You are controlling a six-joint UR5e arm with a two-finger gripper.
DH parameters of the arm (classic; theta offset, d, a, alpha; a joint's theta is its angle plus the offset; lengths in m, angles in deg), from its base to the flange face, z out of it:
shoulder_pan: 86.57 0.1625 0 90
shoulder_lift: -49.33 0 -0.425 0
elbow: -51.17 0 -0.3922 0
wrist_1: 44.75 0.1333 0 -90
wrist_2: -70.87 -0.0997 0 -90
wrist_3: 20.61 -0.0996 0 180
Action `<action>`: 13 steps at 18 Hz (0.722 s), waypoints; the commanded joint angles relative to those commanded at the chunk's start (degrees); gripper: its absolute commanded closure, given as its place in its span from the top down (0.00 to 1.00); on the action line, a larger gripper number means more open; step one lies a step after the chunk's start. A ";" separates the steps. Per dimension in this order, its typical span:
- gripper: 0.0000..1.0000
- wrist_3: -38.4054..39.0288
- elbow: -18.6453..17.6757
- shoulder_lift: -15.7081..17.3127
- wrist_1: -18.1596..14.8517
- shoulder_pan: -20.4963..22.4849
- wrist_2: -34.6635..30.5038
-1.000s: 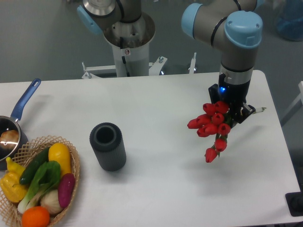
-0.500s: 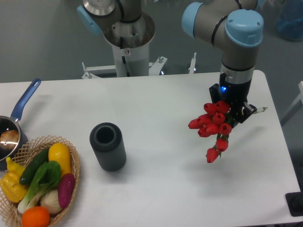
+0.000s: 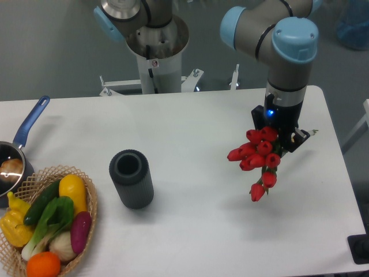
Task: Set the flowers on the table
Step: 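Move the held red tulips toward the grey vase and lower them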
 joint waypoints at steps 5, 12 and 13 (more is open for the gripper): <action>0.49 0.09 0.00 -2.63 -0.18 -2.98 -7.28; 0.49 -0.35 -0.88 -5.36 0.09 -4.66 -9.05; 0.49 -0.35 -0.88 -5.80 0.09 -5.18 -9.05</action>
